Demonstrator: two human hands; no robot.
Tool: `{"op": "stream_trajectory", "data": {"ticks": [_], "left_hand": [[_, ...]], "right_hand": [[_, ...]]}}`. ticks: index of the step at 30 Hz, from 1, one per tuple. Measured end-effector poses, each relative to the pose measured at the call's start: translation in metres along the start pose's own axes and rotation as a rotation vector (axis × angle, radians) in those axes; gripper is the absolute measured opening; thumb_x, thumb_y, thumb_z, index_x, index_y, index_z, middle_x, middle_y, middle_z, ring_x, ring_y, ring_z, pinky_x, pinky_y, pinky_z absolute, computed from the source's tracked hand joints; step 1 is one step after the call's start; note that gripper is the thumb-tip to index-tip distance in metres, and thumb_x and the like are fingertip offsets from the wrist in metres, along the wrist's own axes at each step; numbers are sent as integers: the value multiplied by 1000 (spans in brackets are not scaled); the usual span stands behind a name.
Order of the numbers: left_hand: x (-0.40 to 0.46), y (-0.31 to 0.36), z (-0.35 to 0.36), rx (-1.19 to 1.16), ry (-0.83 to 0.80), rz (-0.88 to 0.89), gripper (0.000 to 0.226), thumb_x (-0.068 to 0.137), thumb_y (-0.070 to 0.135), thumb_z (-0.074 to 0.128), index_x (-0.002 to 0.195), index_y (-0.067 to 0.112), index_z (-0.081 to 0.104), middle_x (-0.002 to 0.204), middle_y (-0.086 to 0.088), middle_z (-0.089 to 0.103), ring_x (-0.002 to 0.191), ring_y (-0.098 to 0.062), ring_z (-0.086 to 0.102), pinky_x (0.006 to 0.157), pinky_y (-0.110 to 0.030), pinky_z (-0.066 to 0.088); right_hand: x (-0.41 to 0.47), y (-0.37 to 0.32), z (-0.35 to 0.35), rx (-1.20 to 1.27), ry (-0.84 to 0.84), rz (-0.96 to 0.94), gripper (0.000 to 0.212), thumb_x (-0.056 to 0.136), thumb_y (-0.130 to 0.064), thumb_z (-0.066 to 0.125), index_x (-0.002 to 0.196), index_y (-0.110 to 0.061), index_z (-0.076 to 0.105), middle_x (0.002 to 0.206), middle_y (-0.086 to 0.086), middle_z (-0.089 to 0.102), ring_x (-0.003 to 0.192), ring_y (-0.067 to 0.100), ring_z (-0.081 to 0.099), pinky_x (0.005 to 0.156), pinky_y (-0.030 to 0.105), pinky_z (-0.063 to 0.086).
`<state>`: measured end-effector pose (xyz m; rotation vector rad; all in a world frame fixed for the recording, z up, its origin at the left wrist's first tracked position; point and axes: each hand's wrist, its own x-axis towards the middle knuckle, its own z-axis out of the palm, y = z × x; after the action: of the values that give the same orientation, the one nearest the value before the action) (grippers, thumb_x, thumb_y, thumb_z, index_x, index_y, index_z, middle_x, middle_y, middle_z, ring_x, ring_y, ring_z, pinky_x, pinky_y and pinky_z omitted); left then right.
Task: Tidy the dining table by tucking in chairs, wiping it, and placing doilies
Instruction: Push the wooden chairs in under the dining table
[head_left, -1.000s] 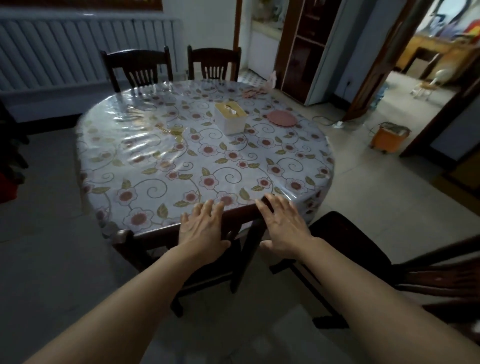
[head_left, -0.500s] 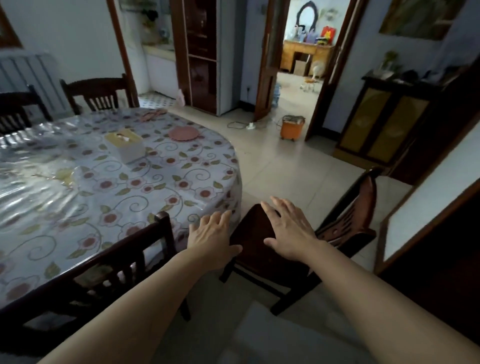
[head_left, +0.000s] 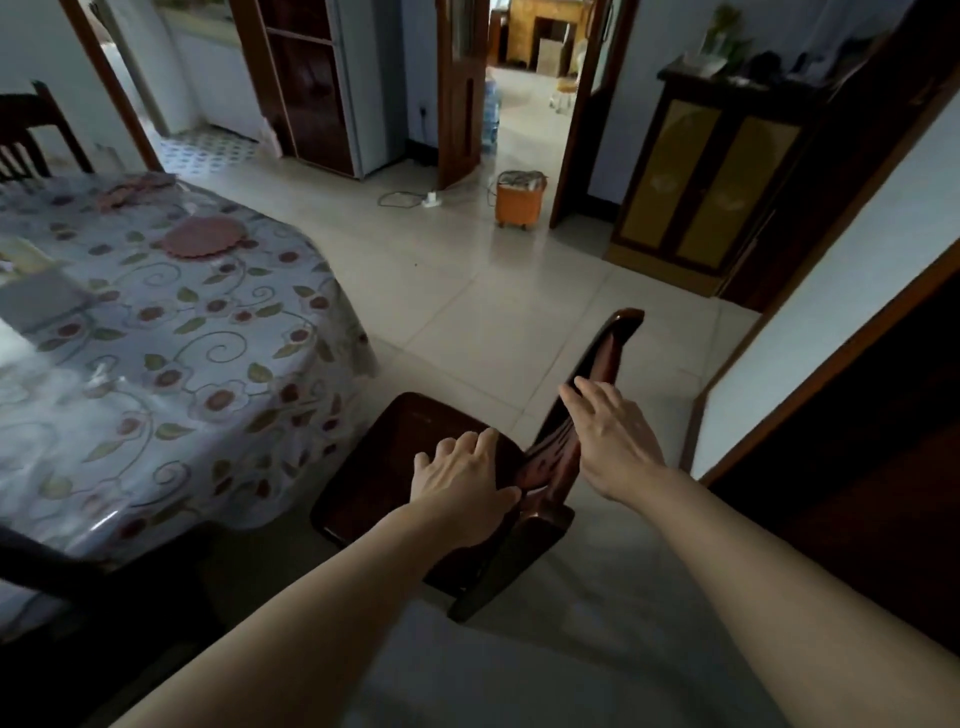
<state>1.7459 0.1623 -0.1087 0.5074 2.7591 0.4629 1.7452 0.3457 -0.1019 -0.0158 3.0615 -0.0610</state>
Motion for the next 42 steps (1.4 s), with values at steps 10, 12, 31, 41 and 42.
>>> {"op": "stream_trajectory", "data": {"ticks": [10,12,31,41,42], "left_hand": [[82,84,55,37,-124,-64,56,83,37,60,128,16,35,117,-8,59,109,-29,55,84,-38,41],[88,88,58,46,-86,-86,49,83,24,62,124,13,37,108,-10,62,100,-31,60,71,-35,42],[131,-61,-87,37,75,-207,41,74,22,55,113,23,42,105,-9,62,100,-34,60,67,-33,39],[174,-140,-135,59,372,-453,35,70,25,69,99,25,49,78,0,55,88,-29,62,61,-32,35],[178,-147,-138,61,387,-477,35,68,25,70,98,25,51,72,3,49,86,-29,62,60,-32,35]], "right_hand": [[20,76,48,68,-169,-66,96,91,-20,57,147,-32,-20,152,-5,-35,144,18,-22,117,40,-4],[22,76,56,46,-145,-74,99,90,-17,57,145,-32,-25,145,-5,-44,142,20,-27,115,39,-10],[170,-60,-15,14,18,-383,93,82,-16,54,150,-23,-9,158,0,-13,144,27,-21,119,43,-3],[278,-133,-34,-55,108,-596,93,84,-19,58,149,-19,-8,156,-1,0,145,27,-11,119,44,-4],[292,-135,-37,-71,120,-628,90,85,-20,58,150,-20,-5,155,0,6,145,26,-6,118,43,-4]]}}
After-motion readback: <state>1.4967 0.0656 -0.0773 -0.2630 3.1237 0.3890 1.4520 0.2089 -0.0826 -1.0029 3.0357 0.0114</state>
